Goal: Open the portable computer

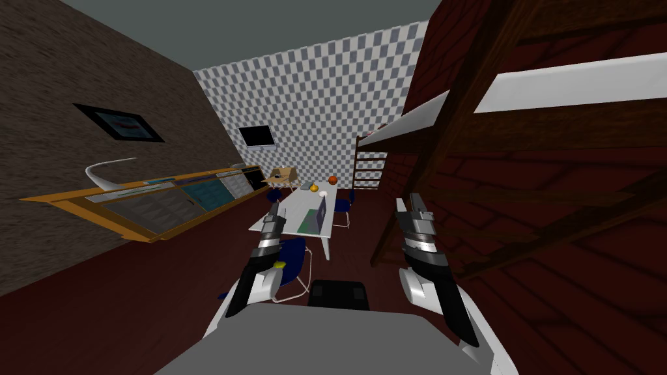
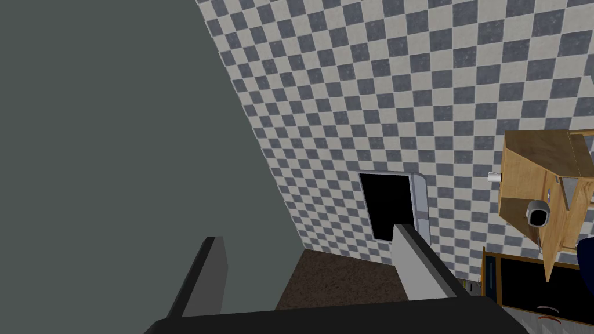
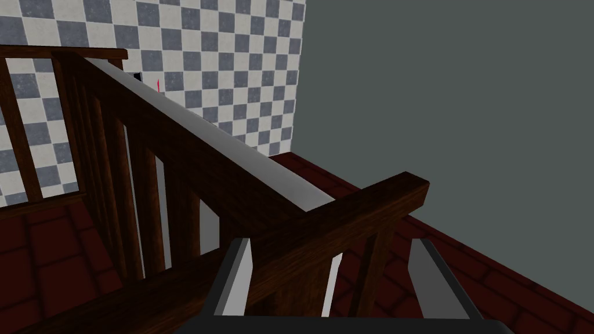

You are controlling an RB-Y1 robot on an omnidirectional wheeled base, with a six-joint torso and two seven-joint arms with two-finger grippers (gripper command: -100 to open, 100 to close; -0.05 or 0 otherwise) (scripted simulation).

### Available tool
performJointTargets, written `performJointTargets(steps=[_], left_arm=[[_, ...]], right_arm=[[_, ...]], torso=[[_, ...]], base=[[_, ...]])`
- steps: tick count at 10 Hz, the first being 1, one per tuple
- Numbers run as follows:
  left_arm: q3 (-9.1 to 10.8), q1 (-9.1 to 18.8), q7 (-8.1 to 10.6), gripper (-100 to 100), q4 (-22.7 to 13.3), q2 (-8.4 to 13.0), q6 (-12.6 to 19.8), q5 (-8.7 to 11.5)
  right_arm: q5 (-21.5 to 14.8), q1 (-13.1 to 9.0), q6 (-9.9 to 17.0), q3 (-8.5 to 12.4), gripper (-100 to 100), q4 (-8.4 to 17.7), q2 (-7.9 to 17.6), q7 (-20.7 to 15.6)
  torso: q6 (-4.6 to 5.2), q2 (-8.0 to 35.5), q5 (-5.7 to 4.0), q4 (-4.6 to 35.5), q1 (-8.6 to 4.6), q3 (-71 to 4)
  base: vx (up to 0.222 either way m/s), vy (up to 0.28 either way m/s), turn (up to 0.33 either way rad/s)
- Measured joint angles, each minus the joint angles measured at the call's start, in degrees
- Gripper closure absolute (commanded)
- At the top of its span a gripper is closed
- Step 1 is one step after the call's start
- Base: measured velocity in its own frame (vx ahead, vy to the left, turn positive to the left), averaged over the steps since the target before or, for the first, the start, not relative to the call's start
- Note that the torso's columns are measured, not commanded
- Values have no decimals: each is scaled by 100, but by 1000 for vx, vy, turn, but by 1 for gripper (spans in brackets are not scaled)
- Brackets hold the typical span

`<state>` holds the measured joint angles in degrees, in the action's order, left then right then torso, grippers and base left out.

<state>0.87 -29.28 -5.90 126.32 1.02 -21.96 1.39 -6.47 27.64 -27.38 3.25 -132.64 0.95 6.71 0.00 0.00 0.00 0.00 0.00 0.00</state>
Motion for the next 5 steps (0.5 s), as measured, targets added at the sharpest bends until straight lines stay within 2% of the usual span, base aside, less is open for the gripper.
performJointTargets(steps=[2,5], left_arm=[[0,0,0,0,0,0,0,0],[0,0,0,0,1,0,0,0]], right_arm=[[0,0,0,0,0,0,0,0],[0,0,0,0,0,-1,0,0]], torso=[[0,597,0,600,0,-1200],[0,1845,0,1846,0,-3692]], base=[[0,0,0],[0,0,0]])
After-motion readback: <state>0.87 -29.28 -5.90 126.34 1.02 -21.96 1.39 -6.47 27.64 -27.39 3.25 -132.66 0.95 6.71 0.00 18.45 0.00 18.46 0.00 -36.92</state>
